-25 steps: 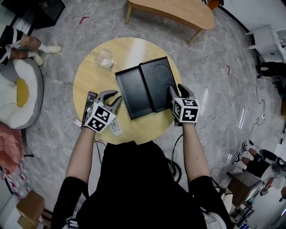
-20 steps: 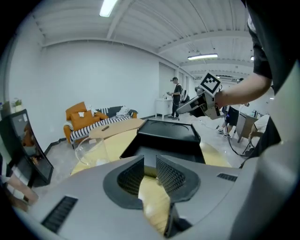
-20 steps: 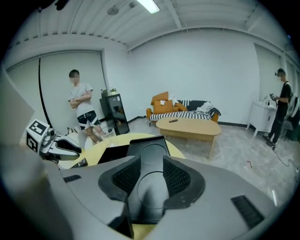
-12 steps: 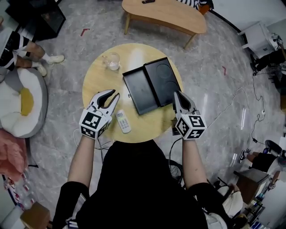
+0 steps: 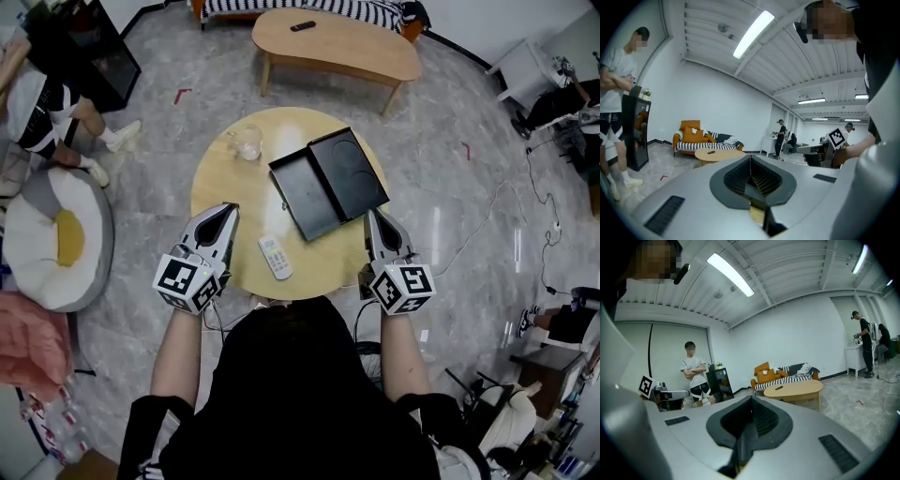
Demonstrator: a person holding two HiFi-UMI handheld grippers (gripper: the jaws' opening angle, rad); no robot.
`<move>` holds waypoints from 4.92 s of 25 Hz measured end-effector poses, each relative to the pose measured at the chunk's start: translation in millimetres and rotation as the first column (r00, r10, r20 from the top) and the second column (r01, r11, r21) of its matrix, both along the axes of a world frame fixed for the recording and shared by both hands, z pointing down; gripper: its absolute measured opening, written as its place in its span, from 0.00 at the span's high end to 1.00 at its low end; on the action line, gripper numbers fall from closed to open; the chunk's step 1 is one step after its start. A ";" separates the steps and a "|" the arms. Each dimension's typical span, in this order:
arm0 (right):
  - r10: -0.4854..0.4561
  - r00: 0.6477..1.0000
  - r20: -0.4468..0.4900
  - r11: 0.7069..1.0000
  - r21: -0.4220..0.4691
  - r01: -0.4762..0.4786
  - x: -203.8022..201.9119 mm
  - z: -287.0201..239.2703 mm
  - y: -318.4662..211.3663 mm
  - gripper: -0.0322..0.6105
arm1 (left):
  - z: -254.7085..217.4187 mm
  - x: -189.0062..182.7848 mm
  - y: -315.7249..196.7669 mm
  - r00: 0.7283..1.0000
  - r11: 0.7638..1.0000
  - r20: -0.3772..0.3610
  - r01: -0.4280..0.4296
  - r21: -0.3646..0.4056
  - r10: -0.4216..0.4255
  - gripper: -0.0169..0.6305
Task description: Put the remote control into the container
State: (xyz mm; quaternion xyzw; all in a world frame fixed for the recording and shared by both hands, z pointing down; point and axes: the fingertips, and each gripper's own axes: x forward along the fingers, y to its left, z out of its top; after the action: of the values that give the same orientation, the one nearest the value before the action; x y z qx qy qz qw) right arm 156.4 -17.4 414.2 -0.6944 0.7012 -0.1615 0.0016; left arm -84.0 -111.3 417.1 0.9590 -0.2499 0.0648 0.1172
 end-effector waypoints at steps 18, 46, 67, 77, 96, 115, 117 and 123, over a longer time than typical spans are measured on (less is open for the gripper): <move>-0.018 1.000 0.026 0.999 0.038 0.017 -55.5 -1.9 27.8 0.94 | -1.7 -51.0 24.7 0.999 0.999 -0.016 0.029 -0.013 -0.030 0.96; -0.113 0.993 0.019 0.992 -0.048 0.114 -29.1 10.5 -16.4 0.94 | 183.2 -61.6 -10.5 0.888 0.938 0.441 0.255 -0.236 -0.131 0.63; -0.072 0.997 0.015 0.990 -0.118 0.073 19.5 33.9 -4.0 0.94 | 278.6 -62.3 -5.2 0.735 0.855 0.676 0.374 -0.359 -0.038 0.54; -0.097 0.995 -0.010 0.989 -0.112 0.095 2.3 28.0 2.5 0.94 | 271.4 -64.0 -3.8 0.768 0.826 0.638 0.391 -0.406 -0.050 0.59; -0.142 0.990 -0.024 0.986 -0.091 0.139 -11.9 23.9 -9.2 0.94 | 173.9 -27.4 -7.7 0.877 0.864 0.454 0.347 -0.365 -0.160 0.59; -0.301 0.953 0.021 0.941 -0.153 0.301 89.8 57.0 -55.7 0.94 | 161.3 131.6 -10.7 0.894 0.779 0.378 0.409 -0.475 -0.239 0.59; -0.318 0.947 0.031 0.934 -0.162 0.319 94.9 62.0 -60.2 0.94 | 162.5 139.1 -11.9 0.895 0.745 0.364 0.424 -0.515 -0.258 0.59; -0.365 0.929 0.053 0.914 -0.169 0.369 104.2 68.9 -69.2 0.94 | 155.8 162.7 -23.0 0.882 0.662 0.331 0.470 -0.584 -0.335 0.59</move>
State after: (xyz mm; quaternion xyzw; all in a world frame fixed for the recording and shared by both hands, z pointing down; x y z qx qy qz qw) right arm 260.6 -86.6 483.1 -0.5463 0.8018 -0.2274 -0.0828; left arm 78.7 -134.3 572.9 0.7666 -0.4286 0.2127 0.4283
